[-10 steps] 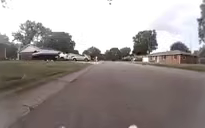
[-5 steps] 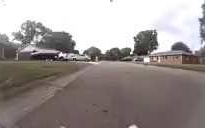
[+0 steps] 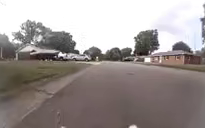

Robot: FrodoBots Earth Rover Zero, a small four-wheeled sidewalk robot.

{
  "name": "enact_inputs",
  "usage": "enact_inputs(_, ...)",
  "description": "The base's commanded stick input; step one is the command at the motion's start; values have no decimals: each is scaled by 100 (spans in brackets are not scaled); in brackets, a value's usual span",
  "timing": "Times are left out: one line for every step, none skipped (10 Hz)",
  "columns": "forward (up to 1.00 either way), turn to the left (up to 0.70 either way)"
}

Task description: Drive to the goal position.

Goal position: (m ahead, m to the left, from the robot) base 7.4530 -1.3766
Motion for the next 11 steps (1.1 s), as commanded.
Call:
enact_inputs(100,0)
enact_inputs(100,0)
enact_inputs(100,0)
enact_inputs(100,0)
enact_inputs(100,0)
enact_inputs(100,0)
enact_inputs(100,0)
enact_inputs(100,0)
enact_inputs(100,0)
enact_inputs(100,0)
enact_inputs(100,0)
